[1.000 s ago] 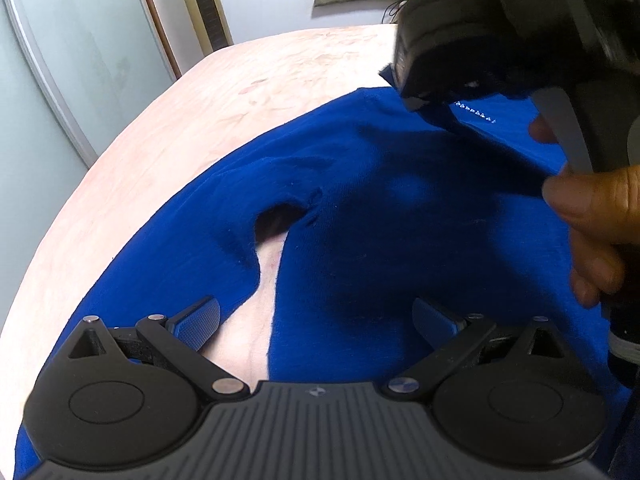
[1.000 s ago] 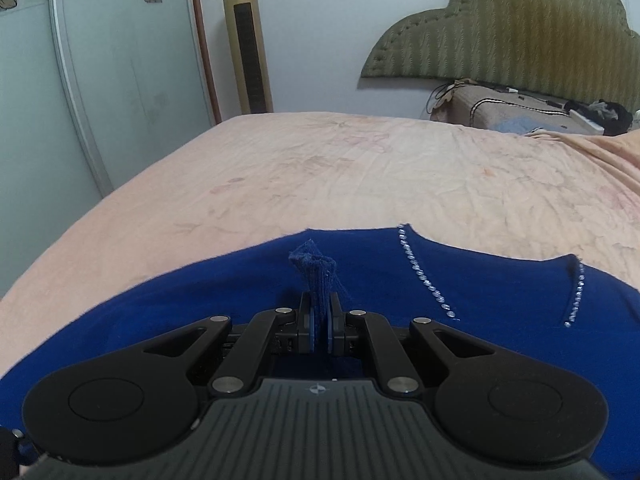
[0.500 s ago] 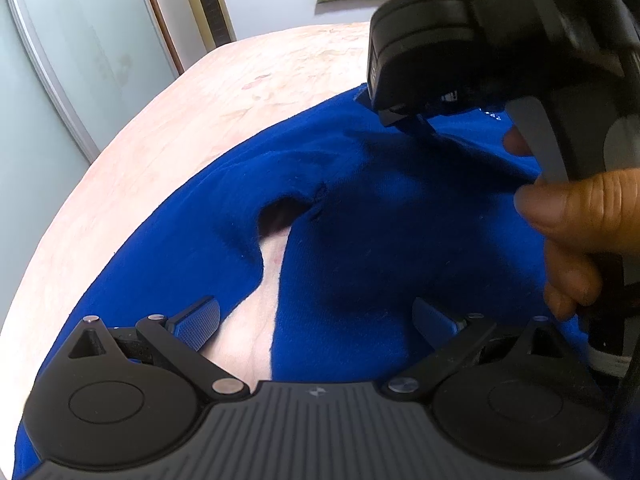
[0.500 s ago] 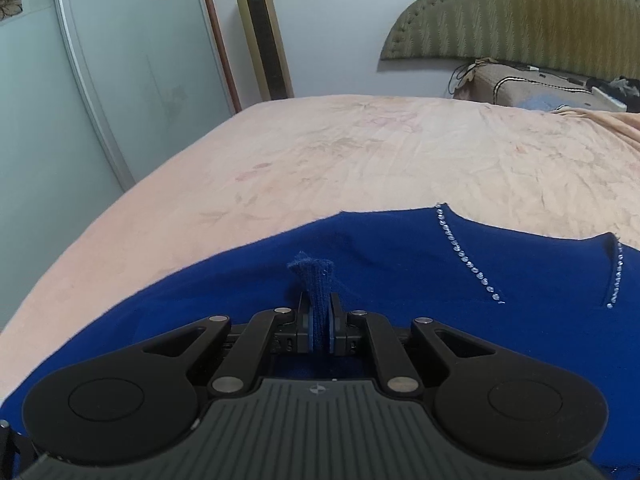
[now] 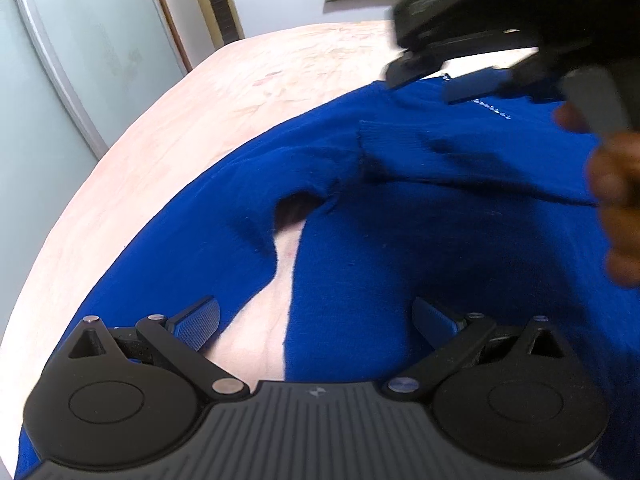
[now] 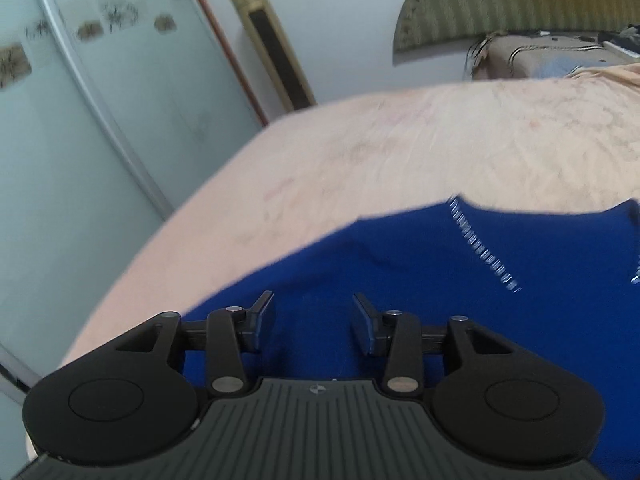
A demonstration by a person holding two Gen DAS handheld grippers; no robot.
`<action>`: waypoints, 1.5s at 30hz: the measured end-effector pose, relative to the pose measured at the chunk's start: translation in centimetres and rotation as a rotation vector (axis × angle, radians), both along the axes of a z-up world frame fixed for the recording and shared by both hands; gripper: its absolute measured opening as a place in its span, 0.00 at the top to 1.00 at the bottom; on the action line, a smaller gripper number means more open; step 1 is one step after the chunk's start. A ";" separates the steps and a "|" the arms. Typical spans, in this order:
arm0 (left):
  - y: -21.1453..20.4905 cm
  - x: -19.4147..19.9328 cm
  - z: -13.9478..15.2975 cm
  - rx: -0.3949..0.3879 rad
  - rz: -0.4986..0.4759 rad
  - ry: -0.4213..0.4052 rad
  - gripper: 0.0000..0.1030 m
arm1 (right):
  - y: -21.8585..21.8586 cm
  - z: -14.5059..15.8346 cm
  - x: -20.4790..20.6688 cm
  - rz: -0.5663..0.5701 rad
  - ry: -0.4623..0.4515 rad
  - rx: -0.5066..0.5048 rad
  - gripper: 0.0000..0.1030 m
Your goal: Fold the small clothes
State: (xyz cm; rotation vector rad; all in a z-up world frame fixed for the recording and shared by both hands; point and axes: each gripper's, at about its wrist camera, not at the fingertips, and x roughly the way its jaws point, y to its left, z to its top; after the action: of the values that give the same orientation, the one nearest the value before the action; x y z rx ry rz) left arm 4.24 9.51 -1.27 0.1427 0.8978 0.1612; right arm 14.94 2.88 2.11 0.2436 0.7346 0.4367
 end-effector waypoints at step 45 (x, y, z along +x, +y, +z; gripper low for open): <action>5.7 -7.5 2.2 -0.343 0.461 -0.057 0.00 | -2.1 0.8 -7.4 0.110 -0.066 -0.194 0.37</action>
State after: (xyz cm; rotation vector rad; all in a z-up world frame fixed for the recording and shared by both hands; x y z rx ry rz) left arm -3.26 15.18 0.90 -0.3894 0.8780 0.4331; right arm 7.57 0.77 2.95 0.0070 0.7228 0.4718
